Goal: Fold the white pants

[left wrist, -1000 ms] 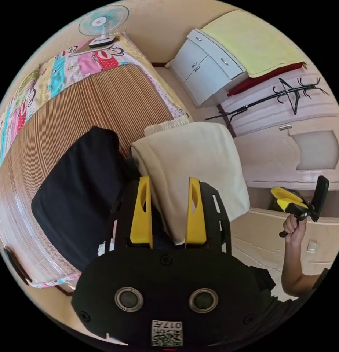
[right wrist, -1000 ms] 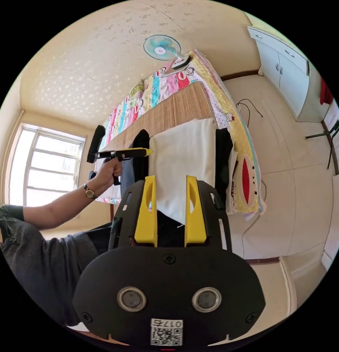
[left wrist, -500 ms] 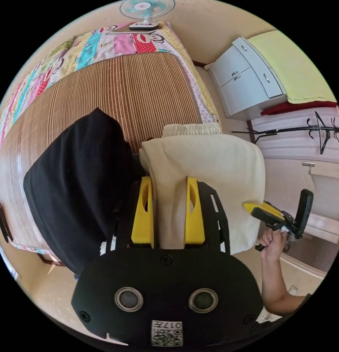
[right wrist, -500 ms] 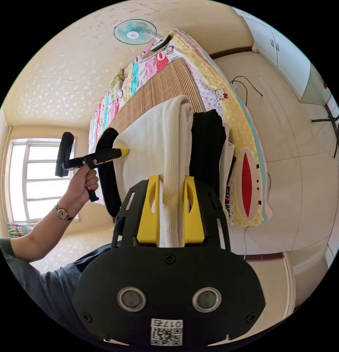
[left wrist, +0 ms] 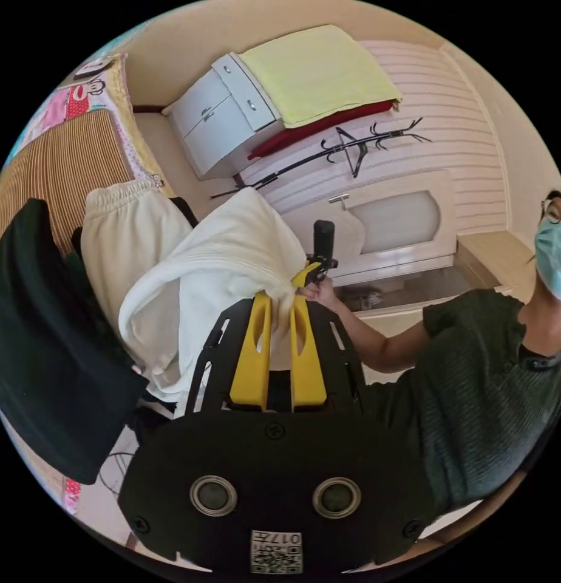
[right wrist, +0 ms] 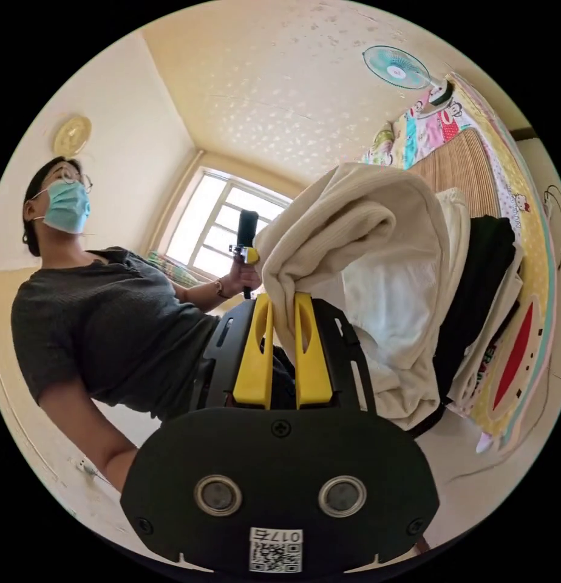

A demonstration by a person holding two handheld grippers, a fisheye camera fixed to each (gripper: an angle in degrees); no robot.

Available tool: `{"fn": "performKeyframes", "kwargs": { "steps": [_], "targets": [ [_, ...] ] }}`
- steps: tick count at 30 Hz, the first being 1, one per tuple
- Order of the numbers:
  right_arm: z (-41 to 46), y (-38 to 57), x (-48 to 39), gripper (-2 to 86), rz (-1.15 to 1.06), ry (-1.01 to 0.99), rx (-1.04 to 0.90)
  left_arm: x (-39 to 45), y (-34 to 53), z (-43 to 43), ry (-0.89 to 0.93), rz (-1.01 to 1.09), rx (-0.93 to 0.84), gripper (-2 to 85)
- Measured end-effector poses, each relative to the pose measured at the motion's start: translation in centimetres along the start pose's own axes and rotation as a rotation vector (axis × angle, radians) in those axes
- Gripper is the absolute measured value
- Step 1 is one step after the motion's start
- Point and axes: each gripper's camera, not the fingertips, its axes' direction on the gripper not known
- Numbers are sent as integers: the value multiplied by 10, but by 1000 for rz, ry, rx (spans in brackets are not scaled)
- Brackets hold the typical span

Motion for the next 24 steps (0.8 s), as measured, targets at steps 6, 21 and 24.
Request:
{"fn": "performKeyframes", "kwargs": {
  "steps": [6,21,24],
  "targets": [
    [-16,4,-84,61,-311,-201,146,35,70,-64,223,134,218,52],
    [50,-27,-362,23,-861,-472,211,212,345,-198,214,714,713,57],
    [74,-21,-413,14,-999,-520,185,230,425,-209,201,715,812,62]
  ]
}}
